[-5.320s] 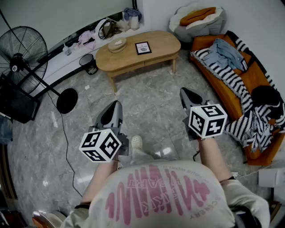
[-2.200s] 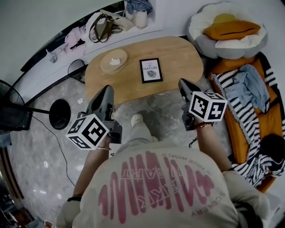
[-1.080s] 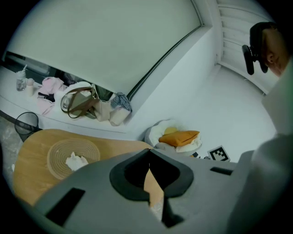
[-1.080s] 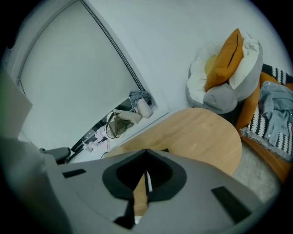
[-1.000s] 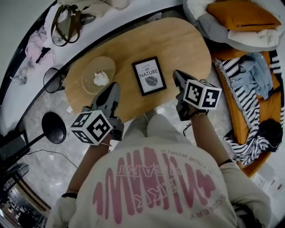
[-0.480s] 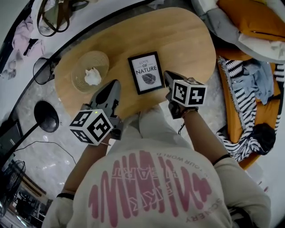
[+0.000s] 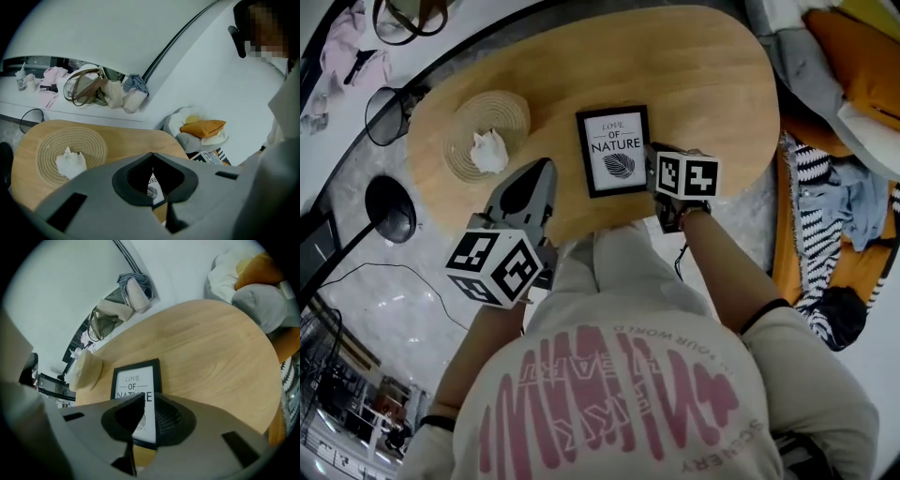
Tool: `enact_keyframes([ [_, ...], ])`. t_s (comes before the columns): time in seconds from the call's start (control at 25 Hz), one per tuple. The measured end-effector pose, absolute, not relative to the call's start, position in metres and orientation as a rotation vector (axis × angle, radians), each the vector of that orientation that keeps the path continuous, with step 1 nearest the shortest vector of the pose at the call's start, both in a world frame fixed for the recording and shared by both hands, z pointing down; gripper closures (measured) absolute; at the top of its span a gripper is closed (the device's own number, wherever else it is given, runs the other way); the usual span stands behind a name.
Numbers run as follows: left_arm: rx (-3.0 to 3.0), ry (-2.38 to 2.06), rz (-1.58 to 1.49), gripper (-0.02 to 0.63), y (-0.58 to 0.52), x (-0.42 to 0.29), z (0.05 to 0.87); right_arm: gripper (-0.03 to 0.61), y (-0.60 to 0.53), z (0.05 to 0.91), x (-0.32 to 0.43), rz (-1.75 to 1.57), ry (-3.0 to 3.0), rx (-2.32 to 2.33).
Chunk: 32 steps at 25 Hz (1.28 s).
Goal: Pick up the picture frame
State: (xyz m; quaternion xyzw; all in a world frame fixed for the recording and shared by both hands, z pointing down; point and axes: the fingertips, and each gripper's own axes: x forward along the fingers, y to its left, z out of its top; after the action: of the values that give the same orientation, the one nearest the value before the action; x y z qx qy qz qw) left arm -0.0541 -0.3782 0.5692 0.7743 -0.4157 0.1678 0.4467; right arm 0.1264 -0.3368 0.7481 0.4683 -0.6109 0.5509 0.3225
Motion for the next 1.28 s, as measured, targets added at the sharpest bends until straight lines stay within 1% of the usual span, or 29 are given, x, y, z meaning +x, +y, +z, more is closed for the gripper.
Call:
enact_keyframes([
  [0.04,1.906,-1.036,0.412,0.611,-0.378,-0.054,0.571,0.49,-0.337,0.753,0.127,1.453,-1.597,1.217],
  [0.12,1.886,-1.048,0.413,0.611,-0.376,-0.055,0.575,0.468,-0.339,0.762,0.127,1.462,-1.587,1.206],
  [0.24,1.847,-1.068,0.415,0.611,-0.369,-0.057,0.582,0.404,-0.344,0.774,0.126,1.473,-1.567,1.202],
  [0.32,1.823,-1.079,0.411,0.611,-0.366,-0.057,0.586,0.391,-0.346,0.781,0.126,1.477,-1.541,1.198],
  [0.44,1.806,-1.091,0.396,0.611,-0.366,-0.056,0.585,0.388,-0.348,0.79,0.127,1.474,-1.509,1.198],
  [0.52,1.803,-1.104,0.378,0.611,-0.367,-0.057,0.58,0.44,-0.348,0.792,0.13,1.443,-1.502,1.202],
  [0.88,1.784,-1.16,0.355,0.611,-0.368,-0.069,0.573,0.439,-0.347,0.793,0.13,1.373,-1.46,1.208],
  [1.08,1.763,-1.202,0.35,0.611,-0.368,-0.082,0.572,0.442,-0.348,0.794,0.13,1.386,-1.453,1.197],
  [1.16,1.763,-1.207,0.359,0.611,-0.367,-0.085,0.572,0.449,-0.348,0.794,0.131,1.394,-1.459,1.209],
  [1.28,1.757,-1.213,0.363,0.611,-0.365,-0.087,0.572,0.478,-0.347,0.794,0.133,1.413,-1.468,1.216],
])
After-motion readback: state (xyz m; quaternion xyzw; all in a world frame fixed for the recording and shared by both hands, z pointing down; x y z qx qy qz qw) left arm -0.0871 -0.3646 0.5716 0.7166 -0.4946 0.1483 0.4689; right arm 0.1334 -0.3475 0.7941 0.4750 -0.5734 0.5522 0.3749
